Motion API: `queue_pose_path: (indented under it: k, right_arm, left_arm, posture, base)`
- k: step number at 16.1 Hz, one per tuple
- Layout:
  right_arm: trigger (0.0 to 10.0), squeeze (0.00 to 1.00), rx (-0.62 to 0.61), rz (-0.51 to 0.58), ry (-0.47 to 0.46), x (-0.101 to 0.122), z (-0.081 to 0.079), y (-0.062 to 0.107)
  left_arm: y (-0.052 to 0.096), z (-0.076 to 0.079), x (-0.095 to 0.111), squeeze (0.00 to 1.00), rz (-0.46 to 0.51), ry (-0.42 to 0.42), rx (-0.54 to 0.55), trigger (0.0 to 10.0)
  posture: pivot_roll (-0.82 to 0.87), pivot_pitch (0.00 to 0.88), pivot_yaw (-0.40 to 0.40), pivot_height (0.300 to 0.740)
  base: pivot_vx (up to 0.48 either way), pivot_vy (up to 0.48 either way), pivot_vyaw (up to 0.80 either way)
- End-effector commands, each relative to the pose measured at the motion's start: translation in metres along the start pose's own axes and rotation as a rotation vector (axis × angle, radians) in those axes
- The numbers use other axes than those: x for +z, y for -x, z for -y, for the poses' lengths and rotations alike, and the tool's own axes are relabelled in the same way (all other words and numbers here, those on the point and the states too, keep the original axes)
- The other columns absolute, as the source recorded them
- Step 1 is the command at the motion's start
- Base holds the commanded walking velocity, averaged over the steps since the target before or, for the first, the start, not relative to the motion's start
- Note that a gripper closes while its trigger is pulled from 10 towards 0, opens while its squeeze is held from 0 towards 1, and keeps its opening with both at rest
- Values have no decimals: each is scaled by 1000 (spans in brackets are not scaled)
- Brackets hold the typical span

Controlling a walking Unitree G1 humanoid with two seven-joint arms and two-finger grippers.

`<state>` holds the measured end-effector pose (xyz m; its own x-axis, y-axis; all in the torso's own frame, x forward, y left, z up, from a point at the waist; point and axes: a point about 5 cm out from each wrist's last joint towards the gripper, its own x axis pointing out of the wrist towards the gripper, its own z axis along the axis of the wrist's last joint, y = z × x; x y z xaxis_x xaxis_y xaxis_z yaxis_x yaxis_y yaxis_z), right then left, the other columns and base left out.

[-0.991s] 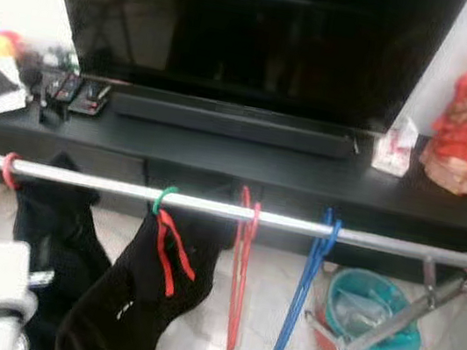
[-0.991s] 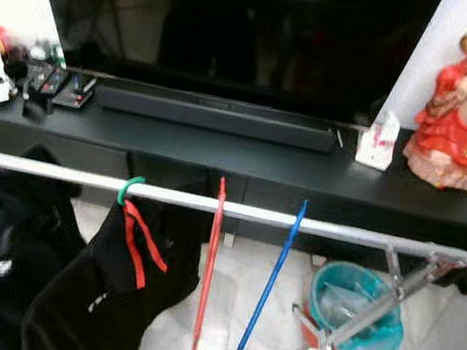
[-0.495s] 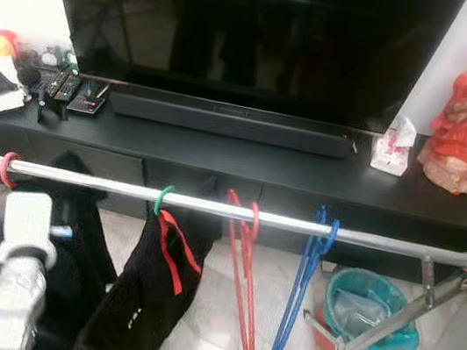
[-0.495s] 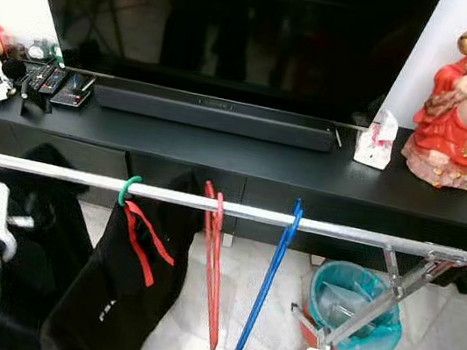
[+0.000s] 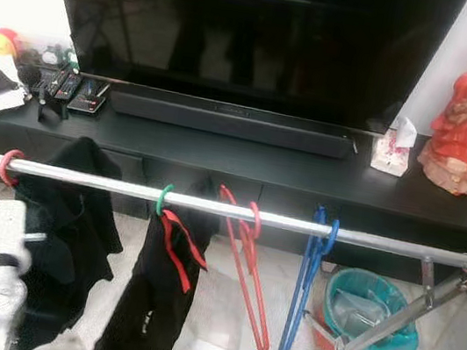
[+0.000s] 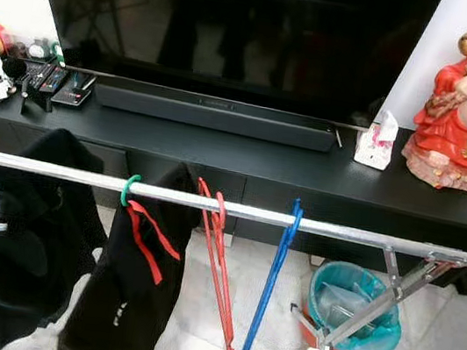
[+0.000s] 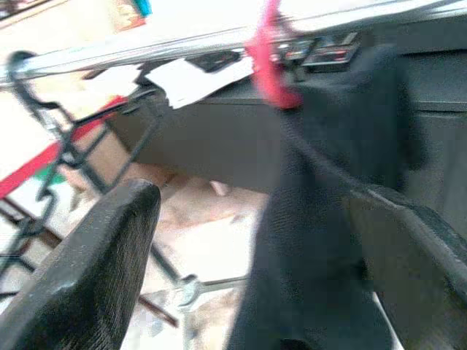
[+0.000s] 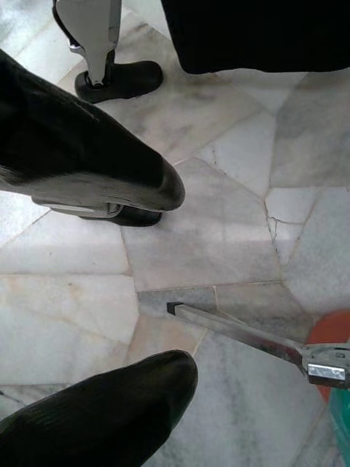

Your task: Hang hanger

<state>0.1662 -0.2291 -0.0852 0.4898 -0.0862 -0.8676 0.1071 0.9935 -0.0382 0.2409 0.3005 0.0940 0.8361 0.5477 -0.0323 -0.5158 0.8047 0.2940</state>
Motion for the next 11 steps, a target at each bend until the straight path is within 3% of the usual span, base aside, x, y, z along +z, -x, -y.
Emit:
queue_pose_path:
  k: [1,3,6,9,11]
  right_arm:
    - [10000,0,-4,-4,-10,0,2,0]
    - [10000,0,-4,-3,-10,0,1,0]
    - [10000,0,-3,-2,-11,1,1,0]
    - [10000,0,-5,0,-17,1,0,0]
    - [10000,0,-7,1,-20,1,0,0]
  left_arm:
    - [-5,-5,-1,0,-15,-9,16,10000]
    - [-13,-6,-2,0,-40,7,-18,10000]
    - [-25,3,-9,0,-87,94,-180,10000]
    - [-34,0,-25,0,-165,44,-261,10000]
    - [-37,1,-29,0,-196,82,-303,10000]
  posture:
    - [145,0,-22,740]
    - [140,0,-20,740]
    - [133,0,-19,740]
    - [118,0,-11,740]
    - [117,0,-10,740]
  base:
    - [0,0,0]
    - [0,0,0]
    - [0,0,0]
    - [0,0,0]
    - [0,0,0]
